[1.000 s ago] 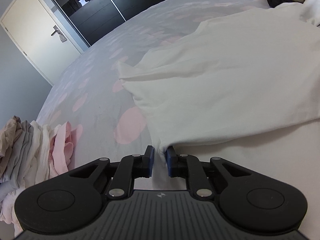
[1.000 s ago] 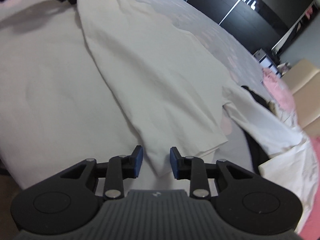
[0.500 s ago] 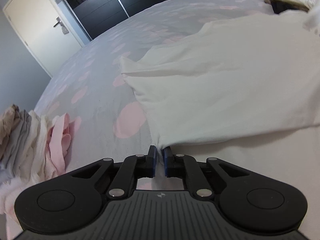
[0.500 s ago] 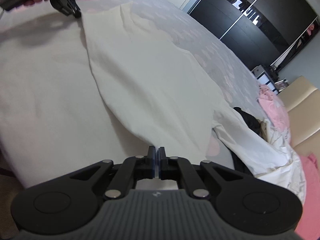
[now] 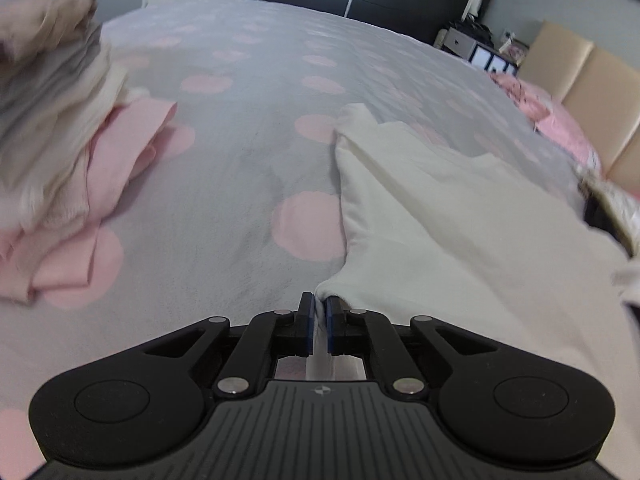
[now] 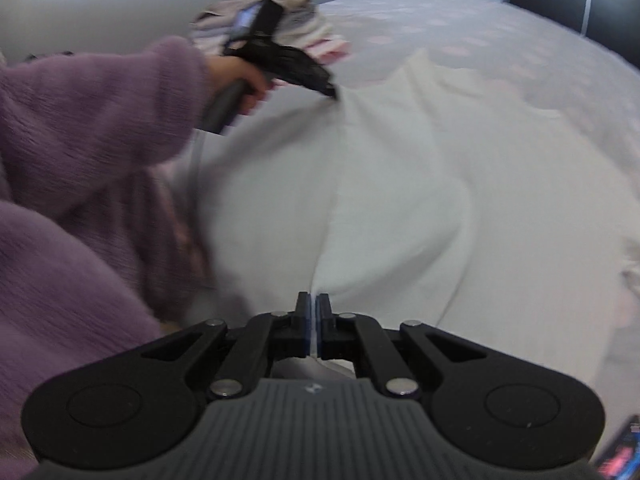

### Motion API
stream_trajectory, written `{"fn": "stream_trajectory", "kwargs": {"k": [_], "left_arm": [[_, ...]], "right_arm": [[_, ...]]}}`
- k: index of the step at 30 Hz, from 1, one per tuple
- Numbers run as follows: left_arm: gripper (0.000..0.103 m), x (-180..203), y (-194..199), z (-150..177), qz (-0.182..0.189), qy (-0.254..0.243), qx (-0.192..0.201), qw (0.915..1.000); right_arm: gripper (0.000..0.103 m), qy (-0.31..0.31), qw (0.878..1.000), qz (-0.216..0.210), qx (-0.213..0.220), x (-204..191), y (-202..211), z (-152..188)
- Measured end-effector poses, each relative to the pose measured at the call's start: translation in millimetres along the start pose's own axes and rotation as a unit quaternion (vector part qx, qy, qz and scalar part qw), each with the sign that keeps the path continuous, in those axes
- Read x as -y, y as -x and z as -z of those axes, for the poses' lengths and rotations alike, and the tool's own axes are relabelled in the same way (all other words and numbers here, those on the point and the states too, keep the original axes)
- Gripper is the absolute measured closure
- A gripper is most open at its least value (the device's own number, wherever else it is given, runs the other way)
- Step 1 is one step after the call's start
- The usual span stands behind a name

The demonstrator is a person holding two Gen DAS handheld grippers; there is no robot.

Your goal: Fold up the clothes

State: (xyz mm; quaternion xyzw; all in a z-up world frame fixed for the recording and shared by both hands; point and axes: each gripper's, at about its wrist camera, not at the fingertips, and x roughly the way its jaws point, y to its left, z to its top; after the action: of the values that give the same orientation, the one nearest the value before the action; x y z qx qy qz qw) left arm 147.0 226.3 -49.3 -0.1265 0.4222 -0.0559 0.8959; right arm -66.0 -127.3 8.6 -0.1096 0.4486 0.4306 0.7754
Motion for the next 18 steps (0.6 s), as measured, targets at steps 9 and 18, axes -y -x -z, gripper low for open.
{"fn": "stream_trajectory", "kwargs": {"k": [9, 18], "left_arm": [[0.101, -55.0, -6.1, 0.9, 0.086, 0.147, 0.012, 0.9854], [0.101, -79.0, -19.2, 1.4, 0.126, 0.205, 0.011, 0.9705]], "right_arm": [[0.1, -0.069, 0.982, -0.173, -0.035, -61.3, -45.4, -35.4], [0.1, -0.103, 0.966, -0.228, -0.06, -97.3, -79.2, -43.3]]}}
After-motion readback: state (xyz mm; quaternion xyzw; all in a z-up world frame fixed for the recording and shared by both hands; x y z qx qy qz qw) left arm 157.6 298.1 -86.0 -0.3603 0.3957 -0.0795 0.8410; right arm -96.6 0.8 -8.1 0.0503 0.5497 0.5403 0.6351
